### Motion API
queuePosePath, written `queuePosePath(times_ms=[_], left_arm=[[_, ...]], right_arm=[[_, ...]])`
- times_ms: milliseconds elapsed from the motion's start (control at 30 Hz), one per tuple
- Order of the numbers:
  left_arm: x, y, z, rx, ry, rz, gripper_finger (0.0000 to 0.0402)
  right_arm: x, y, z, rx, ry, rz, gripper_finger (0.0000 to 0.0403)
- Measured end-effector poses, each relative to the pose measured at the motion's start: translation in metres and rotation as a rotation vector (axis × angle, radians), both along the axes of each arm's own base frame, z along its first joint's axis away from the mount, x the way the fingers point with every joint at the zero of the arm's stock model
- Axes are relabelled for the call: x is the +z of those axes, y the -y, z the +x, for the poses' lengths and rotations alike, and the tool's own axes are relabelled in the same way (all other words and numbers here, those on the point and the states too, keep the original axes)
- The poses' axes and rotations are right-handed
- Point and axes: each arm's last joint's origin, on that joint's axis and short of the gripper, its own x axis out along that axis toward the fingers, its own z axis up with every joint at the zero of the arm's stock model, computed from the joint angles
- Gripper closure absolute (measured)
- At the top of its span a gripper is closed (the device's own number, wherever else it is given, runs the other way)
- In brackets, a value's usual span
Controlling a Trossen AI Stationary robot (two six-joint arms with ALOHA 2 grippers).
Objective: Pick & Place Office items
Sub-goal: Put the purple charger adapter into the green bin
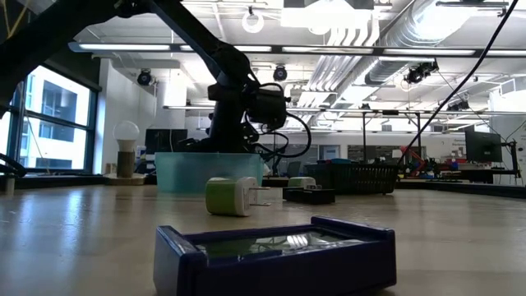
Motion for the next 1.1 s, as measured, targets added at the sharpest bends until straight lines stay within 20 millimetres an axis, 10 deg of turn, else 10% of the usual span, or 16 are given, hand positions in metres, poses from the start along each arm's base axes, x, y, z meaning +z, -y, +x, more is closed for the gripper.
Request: queuePosePath(times_ms=[1100], left_arm=[[0.0000,-0.0050,0.0044,-0.138,-0.146,-0.003,0.0243]], right_arm=[[0.0000,0.0001,0.0002,0.000,0.000,0.001,0.0168]])
